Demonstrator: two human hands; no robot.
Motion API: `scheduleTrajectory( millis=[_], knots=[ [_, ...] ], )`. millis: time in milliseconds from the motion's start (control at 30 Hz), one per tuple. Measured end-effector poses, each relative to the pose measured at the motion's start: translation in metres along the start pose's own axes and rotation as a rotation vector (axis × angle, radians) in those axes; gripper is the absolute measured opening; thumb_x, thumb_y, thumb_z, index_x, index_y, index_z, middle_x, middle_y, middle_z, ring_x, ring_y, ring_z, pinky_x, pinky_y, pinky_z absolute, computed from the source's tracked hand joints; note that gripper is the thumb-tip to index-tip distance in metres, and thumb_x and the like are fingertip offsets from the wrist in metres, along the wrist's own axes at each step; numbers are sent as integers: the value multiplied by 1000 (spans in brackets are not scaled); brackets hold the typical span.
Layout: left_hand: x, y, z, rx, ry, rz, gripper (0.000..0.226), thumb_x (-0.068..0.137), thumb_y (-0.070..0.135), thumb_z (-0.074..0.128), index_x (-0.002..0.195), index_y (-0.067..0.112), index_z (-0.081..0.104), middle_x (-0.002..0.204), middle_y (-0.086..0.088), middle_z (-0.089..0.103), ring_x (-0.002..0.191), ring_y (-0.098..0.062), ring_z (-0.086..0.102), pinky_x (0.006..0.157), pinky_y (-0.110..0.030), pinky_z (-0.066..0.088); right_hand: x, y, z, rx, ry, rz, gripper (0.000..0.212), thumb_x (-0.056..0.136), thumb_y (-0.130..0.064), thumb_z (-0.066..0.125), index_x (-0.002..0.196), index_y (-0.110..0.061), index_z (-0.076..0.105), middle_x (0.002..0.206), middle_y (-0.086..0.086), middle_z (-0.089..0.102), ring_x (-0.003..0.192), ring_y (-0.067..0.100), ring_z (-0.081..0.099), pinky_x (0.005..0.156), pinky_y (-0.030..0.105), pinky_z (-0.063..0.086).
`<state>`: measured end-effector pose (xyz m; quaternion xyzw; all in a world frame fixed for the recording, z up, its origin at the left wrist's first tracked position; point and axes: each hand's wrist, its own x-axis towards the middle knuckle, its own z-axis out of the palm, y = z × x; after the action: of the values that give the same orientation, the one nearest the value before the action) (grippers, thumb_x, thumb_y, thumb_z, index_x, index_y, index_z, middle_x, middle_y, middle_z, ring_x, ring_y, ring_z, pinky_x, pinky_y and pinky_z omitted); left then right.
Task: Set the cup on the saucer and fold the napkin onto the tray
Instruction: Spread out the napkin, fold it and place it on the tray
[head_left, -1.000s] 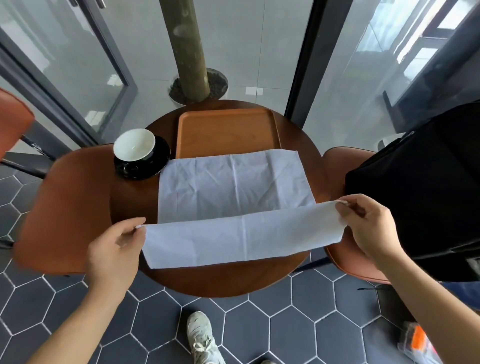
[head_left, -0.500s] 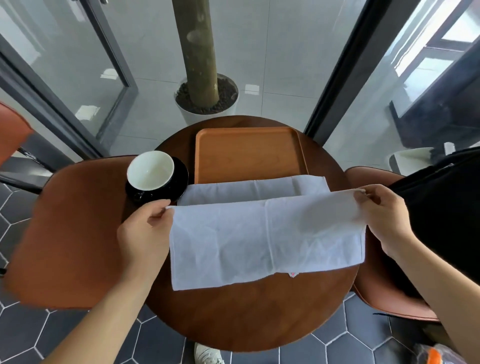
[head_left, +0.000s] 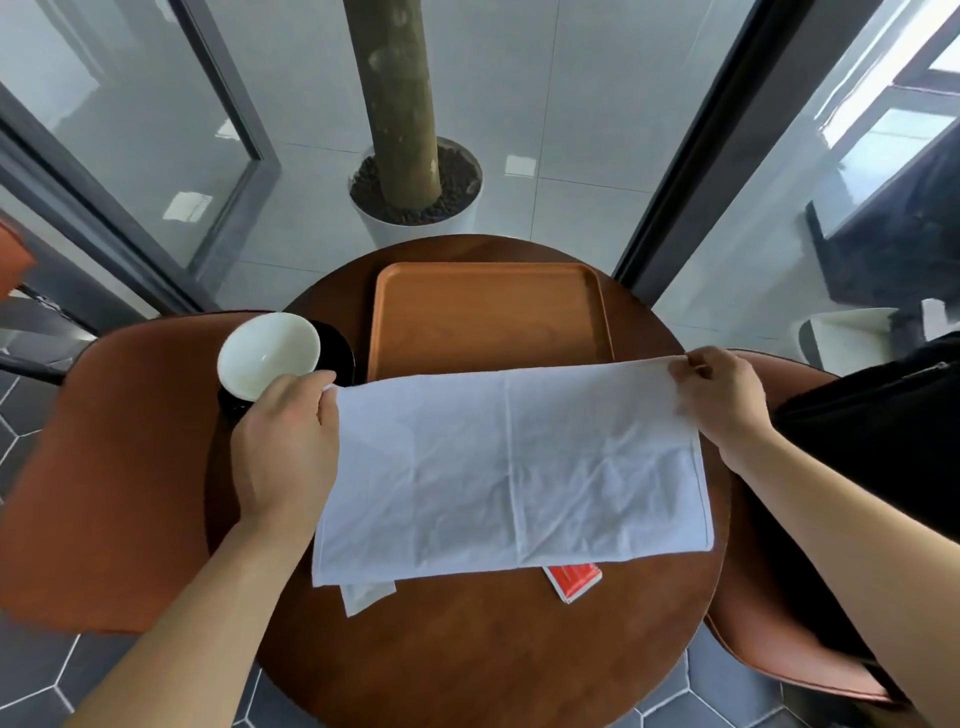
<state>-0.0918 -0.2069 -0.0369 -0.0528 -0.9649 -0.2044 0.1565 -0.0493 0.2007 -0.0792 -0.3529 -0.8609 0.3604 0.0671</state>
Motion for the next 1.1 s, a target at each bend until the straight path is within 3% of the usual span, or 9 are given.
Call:
scheduleTrajectory(
  millis=[233,300,400,500,600,767,833,933,1100],
  knots=[
    [-29,7,8,-41,50,59,25,86,1,69,111,3,70,104,-13,66,90,-33,64,67,-41,51,-2,8,3,-55,-7,-60,18,93,-32,64,107,-20,66,93,-2,67,88,23,61,75,36,49],
    [-56,4,10,-121,-27,-2,26,84,1,71,109,6,71,100,-7,65,84,-28,64,66,-33,48,-14,13,-3,-75,12,-89,21,92,-27,65,110,-17,68,100,2,69,91,25,64,80,41,53],
    [-99,-6,12,-123,-177,-22,28,80,2,76,106,10,71,98,-2,64,86,-24,64,66,-28,44,-41,21,-10,-138,-14,-206,18,90,-16,70,108,-14,70,104,6,68,92,28,65,78,37,51],
    [-128,-20,10,5,-316,31,29,78,11,80,106,12,72,100,-3,64,86,-24,61,59,-31,48,-79,32,-6,-249,-38,-407,21,86,-11,75,106,-13,72,109,7,66,97,28,61,78,33,48],
    [-138,-31,7,96,-317,-27,25,78,15,80,102,9,74,98,-8,61,82,-28,57,60,-38,50,-111,43,1,-312,-21,-493,21,85,-13,77,105,-15,73,111,2,65,103,24,56,78,29,44],
    [-129,-28,6,61,-351,-419,36,90,31,67,120,10,65,95,-10,61,79,-26,57,64,-36,42,-135,60,6,-325,45,-292,25,86,-19,76,110,-16,71,116,3,63,106,26,55,75,30,45],
    [-123,-27,6,24,-371,-490,39,93,33,64,123,8,62,87,-6,65,83,-27,60,67,-37,41,-136,64,5,-307,59,-213,29,88,-23,75,115,-15,69,116,5,62,107,28,56,77,33,46],
    [-111,-28,5,-48,-349,-584,27,91,28,67,110,10,69,76,2,66,79,-24,59,66,-36,41,-137,63,2,-226,34,-56,27,90,-31,70,114,-19,65,108,2,62,97,25,60,75,36,50],
    [-111,-31,2,-88,-296,-632,10,86,16,72,96,16,75,82,5,67,76,-16,57,65,-32,44,-134,66,-13,-86,-38,106,23,88,-31,71,108,-25,63,91,-9,64,80,14,61,72,38,54]
  ],
)
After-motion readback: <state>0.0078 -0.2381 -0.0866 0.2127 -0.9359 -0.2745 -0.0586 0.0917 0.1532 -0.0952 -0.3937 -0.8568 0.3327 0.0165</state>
